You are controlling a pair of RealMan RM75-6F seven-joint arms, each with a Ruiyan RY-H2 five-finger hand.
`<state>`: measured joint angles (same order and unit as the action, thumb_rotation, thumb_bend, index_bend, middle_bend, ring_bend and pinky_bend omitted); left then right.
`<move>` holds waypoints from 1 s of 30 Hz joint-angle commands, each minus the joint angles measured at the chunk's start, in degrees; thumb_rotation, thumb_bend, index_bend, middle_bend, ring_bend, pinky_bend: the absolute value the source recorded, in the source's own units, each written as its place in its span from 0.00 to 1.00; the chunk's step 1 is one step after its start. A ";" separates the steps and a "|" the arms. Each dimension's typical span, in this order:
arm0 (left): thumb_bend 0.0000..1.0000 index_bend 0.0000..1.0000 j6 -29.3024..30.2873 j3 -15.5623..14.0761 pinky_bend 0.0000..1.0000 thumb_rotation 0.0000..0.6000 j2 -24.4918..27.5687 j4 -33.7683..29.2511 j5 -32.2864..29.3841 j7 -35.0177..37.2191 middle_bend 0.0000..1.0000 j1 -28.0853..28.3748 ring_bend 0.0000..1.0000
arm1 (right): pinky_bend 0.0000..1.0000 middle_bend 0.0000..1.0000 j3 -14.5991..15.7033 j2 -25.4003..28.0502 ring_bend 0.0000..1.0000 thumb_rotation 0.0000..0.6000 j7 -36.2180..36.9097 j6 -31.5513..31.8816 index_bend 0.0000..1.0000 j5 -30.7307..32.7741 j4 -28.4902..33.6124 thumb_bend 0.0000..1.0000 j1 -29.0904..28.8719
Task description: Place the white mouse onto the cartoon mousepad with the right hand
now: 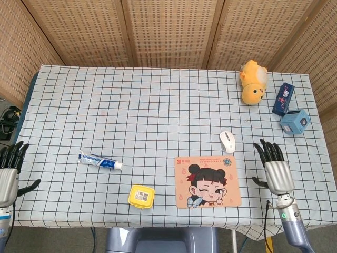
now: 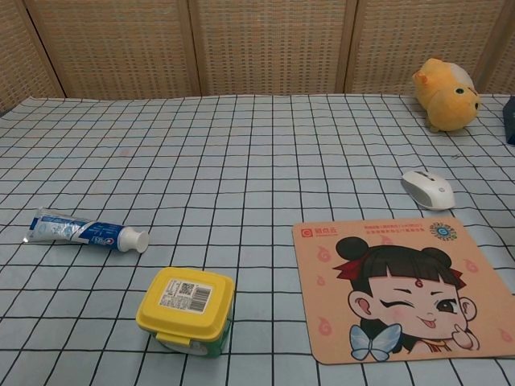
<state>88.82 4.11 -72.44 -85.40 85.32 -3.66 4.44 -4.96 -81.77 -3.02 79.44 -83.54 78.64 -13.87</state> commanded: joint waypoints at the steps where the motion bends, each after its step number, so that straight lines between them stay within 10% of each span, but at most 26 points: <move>1: 0.03 0.00 -0.10 0.06 0.00 1.00 0.02 0.01 -0.17 0.17 0.00 0.00 0.00 | 0.00 0.00 -0.66 -0.08 0.00 1.00 -0.03 -0.93 0.10 0.56 0.90 0.20 -0.64; 10: 0.03 0.00 -1.14 0.22 0.00 1.00 -0.07 0.42 -0.93 0.33 0.00 0.31 0.00 | 0.00 0.00 -5.93 -0.89 0.00 1.00 -6.37 -7.88 0.10 6.53 7.23 0.20 -6.19; 15: 0.03 0.00 0.31 1.37 0.00 1.00 -0.46 1.50 -1.77 -1.30 0.00 0.09 0.00 | 0.00 0.00 -14.35 -9.29 0.00 1.00 -14.96 -11.86 0.10 17.93 6.39 0.25 -13.60; 30: 0.03 0.00 -0.48 1.61 0.00 1.00 0.57 1.10 -1.93 2.26 0.00 0.34 0.00 | 0.00 0.00 -24.29 -26.04 0.00 1.00 -25.90 -14.75 0.09 38.03 -13.46 0.50 -27.29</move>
<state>88.36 5.67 -71.93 -84.31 83.40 -1.54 4.75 -27.50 -104.96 -26.80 65.74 -48.55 69.50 -38.78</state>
